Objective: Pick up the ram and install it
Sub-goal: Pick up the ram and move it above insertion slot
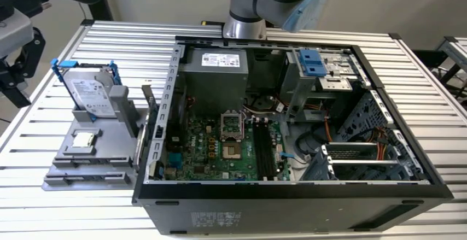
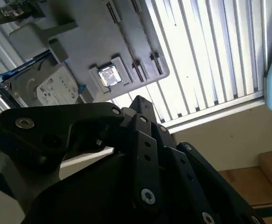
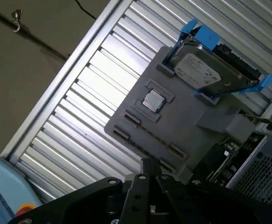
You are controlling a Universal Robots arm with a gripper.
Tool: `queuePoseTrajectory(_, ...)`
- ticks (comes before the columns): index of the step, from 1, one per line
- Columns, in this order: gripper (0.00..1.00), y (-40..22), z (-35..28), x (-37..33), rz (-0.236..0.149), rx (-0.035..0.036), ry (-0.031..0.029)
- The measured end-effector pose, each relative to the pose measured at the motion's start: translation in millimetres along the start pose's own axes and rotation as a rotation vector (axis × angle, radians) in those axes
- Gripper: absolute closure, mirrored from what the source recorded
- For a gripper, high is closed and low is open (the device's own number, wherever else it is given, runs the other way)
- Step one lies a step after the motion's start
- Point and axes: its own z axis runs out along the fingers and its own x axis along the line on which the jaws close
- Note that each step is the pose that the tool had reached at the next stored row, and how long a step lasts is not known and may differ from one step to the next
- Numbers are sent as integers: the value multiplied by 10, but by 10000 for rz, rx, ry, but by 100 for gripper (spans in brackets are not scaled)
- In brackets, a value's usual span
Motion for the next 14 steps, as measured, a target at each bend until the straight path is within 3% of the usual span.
queuePoseTrajectory(8, 100, -1, 0, 0, -1157, 8, 34)
queuePoseTrajectory(14, 100, 0, 0, 0, -1919, 91, 12)
